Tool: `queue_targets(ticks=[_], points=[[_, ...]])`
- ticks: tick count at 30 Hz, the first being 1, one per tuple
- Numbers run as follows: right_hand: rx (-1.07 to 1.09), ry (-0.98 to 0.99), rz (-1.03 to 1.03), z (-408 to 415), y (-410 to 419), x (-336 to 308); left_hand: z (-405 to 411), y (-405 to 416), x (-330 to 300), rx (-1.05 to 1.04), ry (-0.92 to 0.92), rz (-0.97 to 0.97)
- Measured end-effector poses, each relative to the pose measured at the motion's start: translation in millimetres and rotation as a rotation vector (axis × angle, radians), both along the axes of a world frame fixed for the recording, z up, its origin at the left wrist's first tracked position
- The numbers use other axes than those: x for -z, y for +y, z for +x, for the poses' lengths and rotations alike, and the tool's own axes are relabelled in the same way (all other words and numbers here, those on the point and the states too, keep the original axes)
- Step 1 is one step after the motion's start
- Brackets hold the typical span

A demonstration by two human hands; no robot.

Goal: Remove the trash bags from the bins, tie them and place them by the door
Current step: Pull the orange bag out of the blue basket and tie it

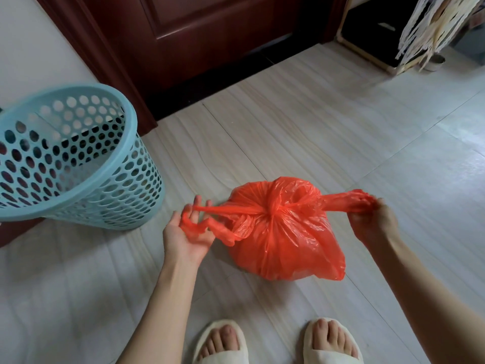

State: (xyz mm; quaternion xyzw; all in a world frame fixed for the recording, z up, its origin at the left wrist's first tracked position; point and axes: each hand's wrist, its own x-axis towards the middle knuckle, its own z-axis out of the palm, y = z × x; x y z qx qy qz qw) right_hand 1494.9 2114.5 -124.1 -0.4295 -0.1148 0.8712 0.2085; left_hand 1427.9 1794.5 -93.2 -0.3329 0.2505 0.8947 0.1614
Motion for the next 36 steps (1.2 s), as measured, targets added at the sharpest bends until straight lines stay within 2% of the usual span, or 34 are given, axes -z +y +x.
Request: queue_targets(ticks=[2, 4, 5, 7, 8, 9, 11, 13, 14, 15, 16, 18, 20, 22, 25, 27, 29, 31, 34, 36], points=[[-0.137, -0.033, 0.097, 4, -4, -11, -1, -2, -10, 0.183, 0.167, 0.066], [-0.257, 0.016, 0.098, 5, -14, -20, -3, 1, -20, 0.227, 0.254, 0.164], [-0.357, 0.041, 0.122, 5, -22, -26, -4, 6, -22, 0.226, 0.267, 0.207], [-0.566, -0.025, 0.277, 2, -42, -34, -5, 22, -21, 0.162, 0.174, 0.149], [-0.655, -0.112, 0.451, -1, -52, -38, -5, 27, -13, 0.147, 0.14, 0.023], [-0.732, -0.201, 0.679, -5, -60, -39, -5, 31, -5, 0.189, 0.175, -0.208], [-0.843, -0.347, 1.129, -11, -74, -39, -1, 26, 19, 0.438, 0.38, -0.934], [-0.974, -0.384, 1.351, -8, -87, -38, 4, 15, 36, 0.823, 0.481, -1.544], [-1.031, -0.348, 1.411, -7, -92, -35, 7, 10, 38, 1.008, 0.456, -1.693], [-1.083, -0.328, 1.483, -7, -96, -32, 9, 3, 42, 1.162, 0.43, -1.732], [-1.122, -0.339, 1.551, -6, -98, -28, 10, 0, 40, 1.286, 0.419, -1.697], [-1.125, -0.412, 1.626, -8, -101, -22, 11, -1, 34, 1.385, 0.451, -1.603], [-1.096, -0.496, 1.65, -11, -103, -17, 13, 9, 25, 1.27, 0.571, -1.509], [-1.103, -0.528, 1.698, -13, -105, -14, 14, 27, 14, 1.044, 0.696, -1.477], [-1.097, -0.502, 1.716, -18, -105, -8, 11, 53, 0, 0.809, 0.686, -1.452], [-1.086, -0.462, 1.711, -21, -104, -4, 8, 63, 7, 0.764, 0.663, -1.444], [-1.069, -0.424, 1.686, -22, -102, -3, 5, 70, 14, 0.841, 0.673, -1.59], [-1.054, -0.382, 1.656, -21, -102, -5, 2, 76, 18, 0.825, 0.665, -1.611], [-1.057, -0.342, 1.567, -17, -101, -5, 7, 91, 6, 0.656, 0.756, -1.379], [-1.029, -0.312, 1.473, -15, -101, -2, 12, 100, 2, 0.625, 0.76, -1.168]])
